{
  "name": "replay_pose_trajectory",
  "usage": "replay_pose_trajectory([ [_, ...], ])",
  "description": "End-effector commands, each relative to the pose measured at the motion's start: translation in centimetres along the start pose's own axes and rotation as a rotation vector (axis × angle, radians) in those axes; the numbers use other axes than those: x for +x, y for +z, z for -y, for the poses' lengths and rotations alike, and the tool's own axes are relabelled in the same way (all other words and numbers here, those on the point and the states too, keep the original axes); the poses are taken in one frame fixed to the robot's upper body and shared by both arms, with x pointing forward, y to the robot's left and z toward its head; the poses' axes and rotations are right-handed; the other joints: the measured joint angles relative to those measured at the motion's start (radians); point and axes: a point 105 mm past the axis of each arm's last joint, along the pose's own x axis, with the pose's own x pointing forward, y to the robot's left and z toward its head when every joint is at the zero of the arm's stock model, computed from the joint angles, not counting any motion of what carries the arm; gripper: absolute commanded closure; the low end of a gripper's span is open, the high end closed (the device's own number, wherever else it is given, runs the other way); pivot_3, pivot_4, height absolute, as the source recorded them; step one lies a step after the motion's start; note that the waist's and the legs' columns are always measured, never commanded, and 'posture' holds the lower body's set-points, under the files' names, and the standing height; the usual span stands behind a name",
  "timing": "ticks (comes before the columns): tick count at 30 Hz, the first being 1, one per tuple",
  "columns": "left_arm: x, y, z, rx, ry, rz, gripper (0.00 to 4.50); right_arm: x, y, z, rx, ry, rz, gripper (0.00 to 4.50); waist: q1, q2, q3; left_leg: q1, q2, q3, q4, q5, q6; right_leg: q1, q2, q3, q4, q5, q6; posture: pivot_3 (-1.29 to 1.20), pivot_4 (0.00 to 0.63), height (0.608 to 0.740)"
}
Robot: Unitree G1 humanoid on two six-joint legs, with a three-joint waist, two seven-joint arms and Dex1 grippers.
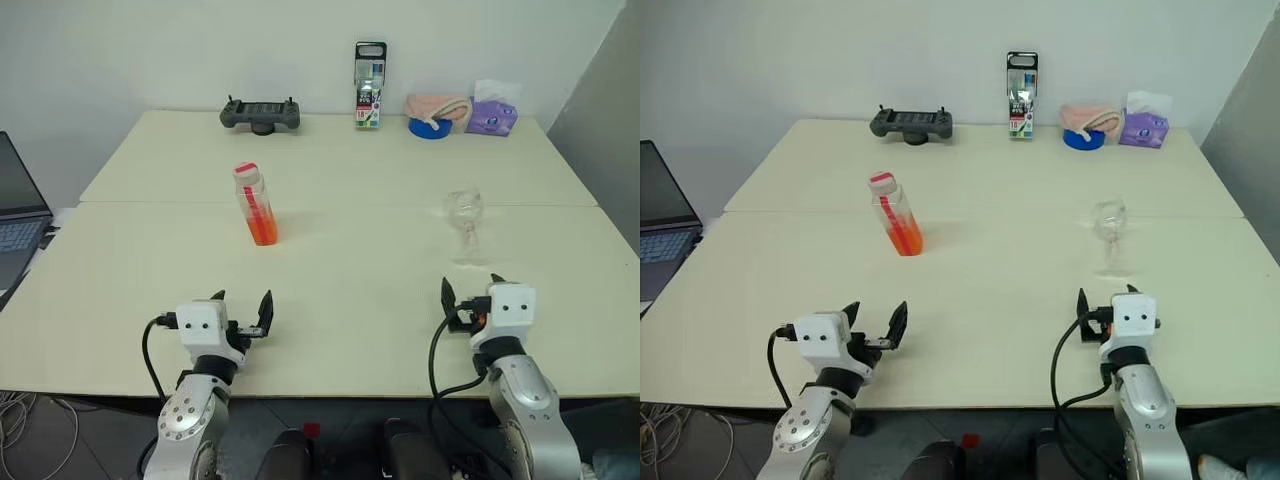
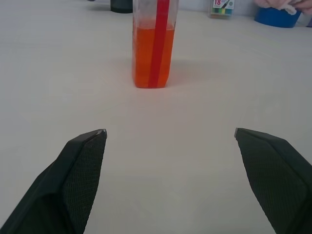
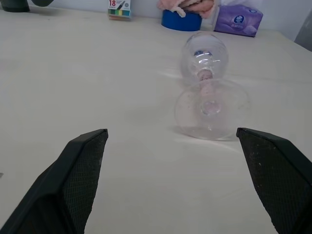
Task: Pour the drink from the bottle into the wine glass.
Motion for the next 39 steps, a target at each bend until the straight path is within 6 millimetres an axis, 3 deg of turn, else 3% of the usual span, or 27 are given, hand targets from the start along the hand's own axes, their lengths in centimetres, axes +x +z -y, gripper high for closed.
replay_pose_trajectory([
  [1, 0.0, 1.9, 0.3, 0.017, -0.009, 0.072, 0.02, 0.0, 1.6, -0.6, 0.000, 0.030, 0.069, 0.00, 0.000, 0.000, 0.000, 0.000, 0.000, 0.000, 0.000, 0.000, 0.000, 0.000, 0.000, 0.000, 0.000, 0.000, 0.000, 0.00, 0.150, 0.740],
  [6, 0.0, 1.7, 0.1, 0.017, 0.012, 0.075, 0.02, 0.0, 1.5, -0.9, -0.002, 0.051, 0.063, 0.00, 0.000, 0.000, 0.000, -0.001, 0.000, 0.000, -0.001, 0.000, -0.001, -0.001, 0.000, 0.000, -0.001, 0.002, 0.004, 0.00, 0.150, 0.740],
  [9, 0.6, 1.9, 0.4, 0.050, 0.025, 0.090, 0.02, -0.1, 1.9, -2.6, -0.033, 0.174, 0.076, 0.00, 0.000, 0.000, 0.000, -0.001, 0.000, 0.000, -0.001, -0.001, -0.001, -0.001, 0.000, 0.000, -0.001, 0.002, 0.004, 0.00, 0.150, 0.740],
  [16, 5.5, 4.0, 0.0, 0.068, 0.083, 0.161, 0.02, 1.9, 6.6, -8.7, -0.015, 0.646, 0.145, 0.00, -0.001, -0.002, 0.001, 0.001, 0.000, 0.000, 0.001, 0.001, 0.001, 0.001, 0.001, -0.001, 0.000, 0.003, 0.003, 0.00, 0.150, 0.740],
  [20, 8.2, 5.3, -0.3, 0.075, 0.095, 0.176, 0.02, 4.0, 9.7, -9.7, 0.014, 0.729, 0.194, 0.00, -0.001, -0.002, 0.001, 0.000, 0.000, -0.001, 0.000, 0.001, 0.001, 0.001, 0.002, -0.002, 0.000, 0.006, 0.007, 0.00, 0.150, 0.740],
  [23, 9.9, 6.4, -0.1, 0.105, 0.081, 0.196, 0.02, 5.2, 11.0, -9.9, 0.022, 0.734, 0.223, 0.00, 0.000, -0.002, 0.001, -0.001, -0.001, -0.001, -0.001, 0.001, 0.000, -0.001, 0.001, -0.002, -0.001, 0.005, 0.007, 0.00, 0.150, 0.740],
  [32, 13.4, 8.5, -0.1, 0.166, 0.089, 0.248, 0.02, 5.5, 9.6, -9.4, 0.028, 0.727, 0.188, 0.00, 0.002, -0.002, 0.001, -0.002, -0.002, 0.000, -0.001, -0.001, -0.001, -0.001, -0.001, -0.001, -0.001, 0.006, 0.006, 0.00, 0.150, 0.740],
  [39, 15.3, 8.8, -0.1, 0.173, 0.075, 0.267, 0.02, 5.4, 8.3, -8.9, 0.030, 0.688, 0.153, 0.00, 0.000, -0.002, 0.001, -0.001, -0.002, 0.000, 0.000, -0.001, -0.001, -0.001, -0.001, -0.001, 0.000, 0.005, 0.008, 0.00, 0.150, 0.740],
])
